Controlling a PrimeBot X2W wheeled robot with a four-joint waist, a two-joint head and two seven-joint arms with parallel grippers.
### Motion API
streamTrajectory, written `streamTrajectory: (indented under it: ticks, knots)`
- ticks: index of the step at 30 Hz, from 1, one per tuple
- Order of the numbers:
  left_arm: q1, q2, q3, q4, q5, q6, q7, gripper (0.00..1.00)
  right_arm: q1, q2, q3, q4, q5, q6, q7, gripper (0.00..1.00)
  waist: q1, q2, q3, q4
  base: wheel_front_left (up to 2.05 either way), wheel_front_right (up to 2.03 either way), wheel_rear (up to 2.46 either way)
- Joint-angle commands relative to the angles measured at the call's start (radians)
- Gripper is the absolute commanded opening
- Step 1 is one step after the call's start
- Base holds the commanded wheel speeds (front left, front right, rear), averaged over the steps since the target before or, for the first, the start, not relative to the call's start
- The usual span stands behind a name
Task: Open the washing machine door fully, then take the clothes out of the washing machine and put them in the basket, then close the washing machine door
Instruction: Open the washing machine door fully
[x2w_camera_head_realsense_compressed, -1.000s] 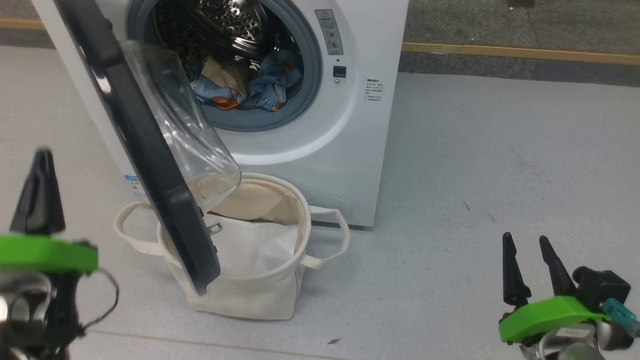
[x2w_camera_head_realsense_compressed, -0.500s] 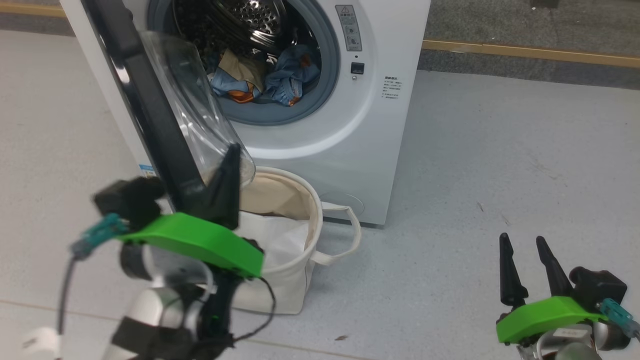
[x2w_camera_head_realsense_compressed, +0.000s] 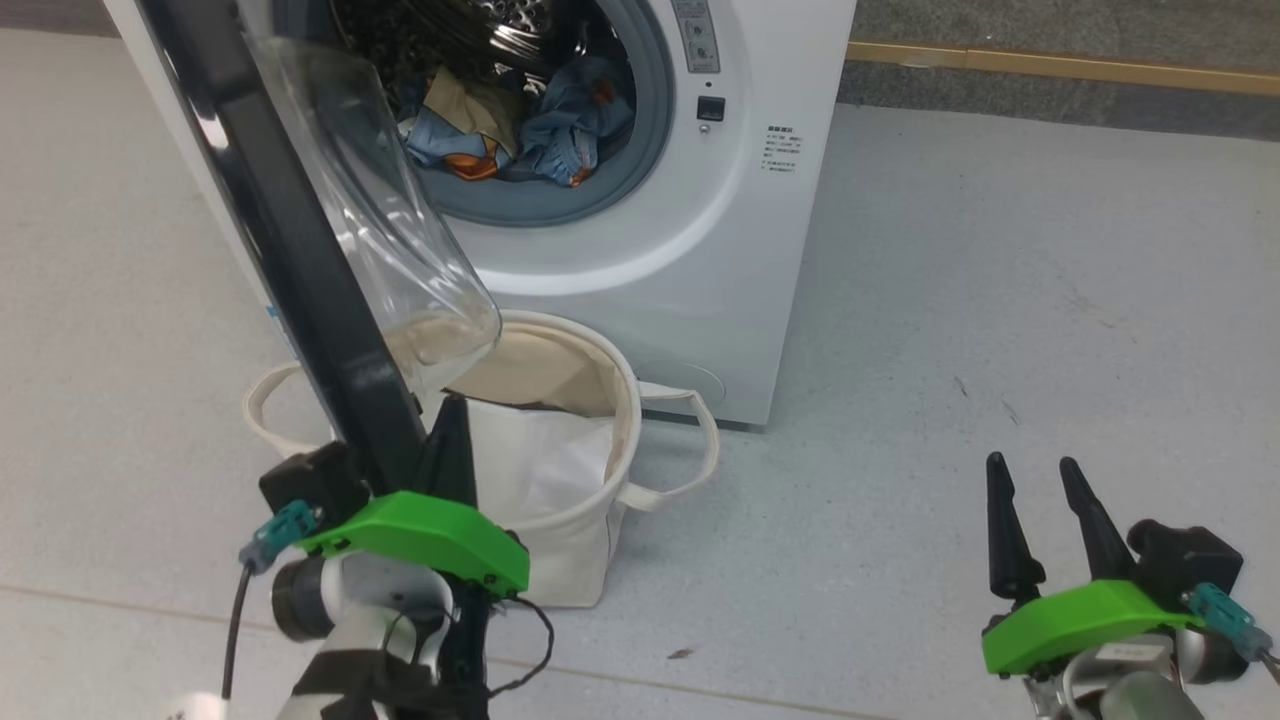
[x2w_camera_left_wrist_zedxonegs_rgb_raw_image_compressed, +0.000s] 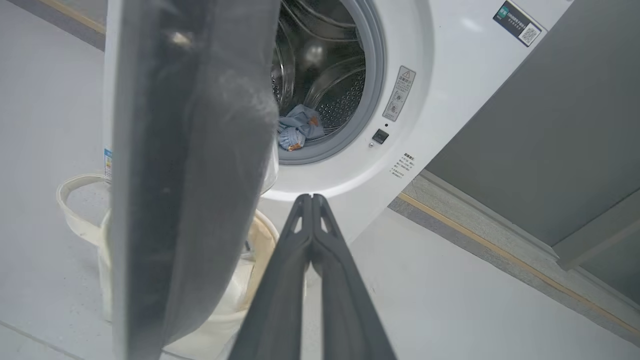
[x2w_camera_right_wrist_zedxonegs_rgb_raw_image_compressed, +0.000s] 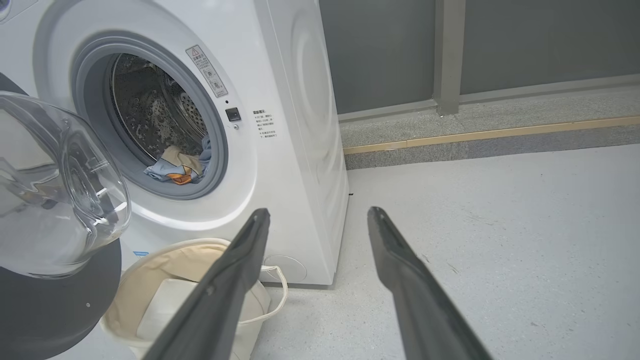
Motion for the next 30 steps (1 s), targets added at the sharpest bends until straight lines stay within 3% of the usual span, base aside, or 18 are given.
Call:
streamTrajectory:
  ticks: [1, 13, 24, 30]
  knots:
    - [-0.058, 0.001, 0.038, -0.016, 0.008, -0.005, -0.024, 0.00, -0.040, -0.010, 0.024, -0.034, 0.000, 0.001, -0.012, 1.00, 0.0000, 0.0000, 0.000, 0.001, 0.00, 0.00, 0.00]
    - [-0.090, 0.007, 0.058, 0.148, 0.024, -0.010, -0.147, 0.00, -0.036, 0.000, 0.061, -0.071, 0.012, 0.001, -0.012, 1.00, 0.0000, 0.0000, -0.011, 0.073, 0.00, 0.00, 0.00]
    - [-0.091, 0.034, 0.052, 0.177, 0.043, -0.007, -0.163, 0.00, -0.040, 0.014, 0.107, -0.066, 0.015, 0.001, -0.012, 1.00, 0.0000, 0.0000, -0.020, 0.225, 0.00, 0.00, 0.00]
    - [-0.136, 0.087, 0.067, 0.256, 0.041, -0.046, -0.170, 0.00, -0.048, 0.013, 0.128, -0.077, 0.010, 0.001, -0.012, 1.00, 0.0000, 0.0000, 0.001, 0.325, 0.00, 0.00, 0.00]
